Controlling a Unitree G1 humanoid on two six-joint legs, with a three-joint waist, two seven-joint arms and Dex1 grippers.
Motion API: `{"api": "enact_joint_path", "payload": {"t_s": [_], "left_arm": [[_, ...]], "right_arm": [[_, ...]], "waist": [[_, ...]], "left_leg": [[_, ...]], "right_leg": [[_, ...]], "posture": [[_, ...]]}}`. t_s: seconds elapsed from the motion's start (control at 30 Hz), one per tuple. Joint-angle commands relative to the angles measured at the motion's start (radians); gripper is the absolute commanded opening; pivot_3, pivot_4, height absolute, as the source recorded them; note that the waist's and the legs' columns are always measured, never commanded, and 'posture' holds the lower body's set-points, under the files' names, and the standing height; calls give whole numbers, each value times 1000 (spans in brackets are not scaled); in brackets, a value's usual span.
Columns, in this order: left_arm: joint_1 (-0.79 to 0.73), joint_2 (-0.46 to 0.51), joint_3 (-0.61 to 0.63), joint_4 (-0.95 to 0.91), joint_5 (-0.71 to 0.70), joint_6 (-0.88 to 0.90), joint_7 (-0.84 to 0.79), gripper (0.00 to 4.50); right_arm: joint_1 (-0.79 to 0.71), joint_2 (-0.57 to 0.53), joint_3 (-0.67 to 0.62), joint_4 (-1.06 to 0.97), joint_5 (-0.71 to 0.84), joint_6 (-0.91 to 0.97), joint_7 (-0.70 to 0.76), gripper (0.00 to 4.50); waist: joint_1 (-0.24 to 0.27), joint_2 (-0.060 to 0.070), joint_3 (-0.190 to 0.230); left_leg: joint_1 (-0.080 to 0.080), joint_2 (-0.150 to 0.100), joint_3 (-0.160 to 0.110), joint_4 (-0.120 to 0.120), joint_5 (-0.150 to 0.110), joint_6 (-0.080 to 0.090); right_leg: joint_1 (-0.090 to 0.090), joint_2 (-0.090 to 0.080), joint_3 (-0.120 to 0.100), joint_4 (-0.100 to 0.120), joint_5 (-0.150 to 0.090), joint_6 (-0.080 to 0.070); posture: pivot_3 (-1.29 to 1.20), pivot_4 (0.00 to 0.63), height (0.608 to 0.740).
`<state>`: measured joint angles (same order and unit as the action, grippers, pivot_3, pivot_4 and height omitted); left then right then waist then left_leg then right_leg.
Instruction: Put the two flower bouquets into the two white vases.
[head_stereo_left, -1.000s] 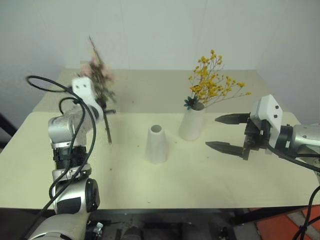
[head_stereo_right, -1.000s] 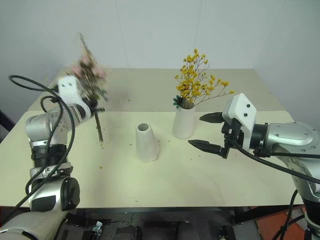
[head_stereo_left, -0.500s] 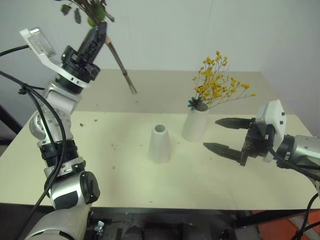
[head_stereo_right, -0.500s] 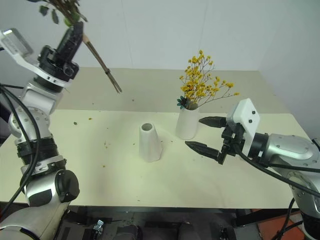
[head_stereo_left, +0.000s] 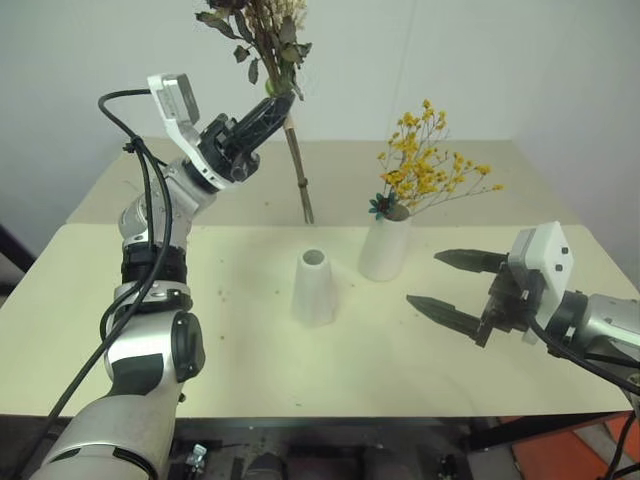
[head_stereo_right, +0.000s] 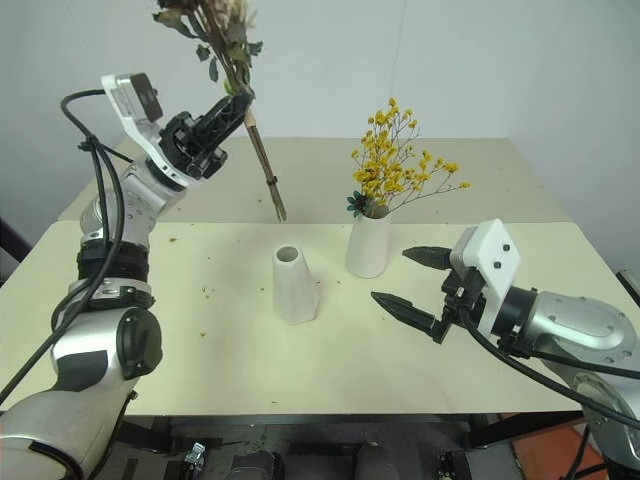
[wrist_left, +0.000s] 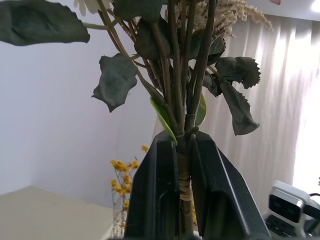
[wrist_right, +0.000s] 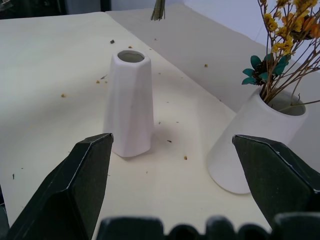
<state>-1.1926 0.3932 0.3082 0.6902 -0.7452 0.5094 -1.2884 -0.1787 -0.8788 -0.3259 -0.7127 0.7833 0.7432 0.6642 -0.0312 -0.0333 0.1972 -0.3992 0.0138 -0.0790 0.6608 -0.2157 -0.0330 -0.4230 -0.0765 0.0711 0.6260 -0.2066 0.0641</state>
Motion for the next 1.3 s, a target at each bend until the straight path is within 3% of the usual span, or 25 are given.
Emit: {"api": "enact_joint_path", "payload": {"t_s": [0.03,0.33,1.3], "left_arm": [[14,-3,-9,-71,-12,36,-1,107],[92,-24,-40,-203,-13,103,44,107],[163,-4,-41,-302,-28,123,79,107]], "right_arm": [[-3,4,-15,-23,-14,-33,-13,4500],[-21,1,18,3,-49,-43,-4,4500],[-35,3,49,33,-86,-54,20,4500]], "waist": [[0,0,0],[-6,0,0],[-8,0,0]], "left_leg": [[0,0,0,0,0,0],[0,0,0,0,0,0],[0,0,0,0,0,0]], "right_leg": [[0,0,0,0,0,0],[0,0,0,0,0,0],[0,0,0,0,0,0]], "posture": [[0,150,740],[0,150,740],[0,150,740]]}}
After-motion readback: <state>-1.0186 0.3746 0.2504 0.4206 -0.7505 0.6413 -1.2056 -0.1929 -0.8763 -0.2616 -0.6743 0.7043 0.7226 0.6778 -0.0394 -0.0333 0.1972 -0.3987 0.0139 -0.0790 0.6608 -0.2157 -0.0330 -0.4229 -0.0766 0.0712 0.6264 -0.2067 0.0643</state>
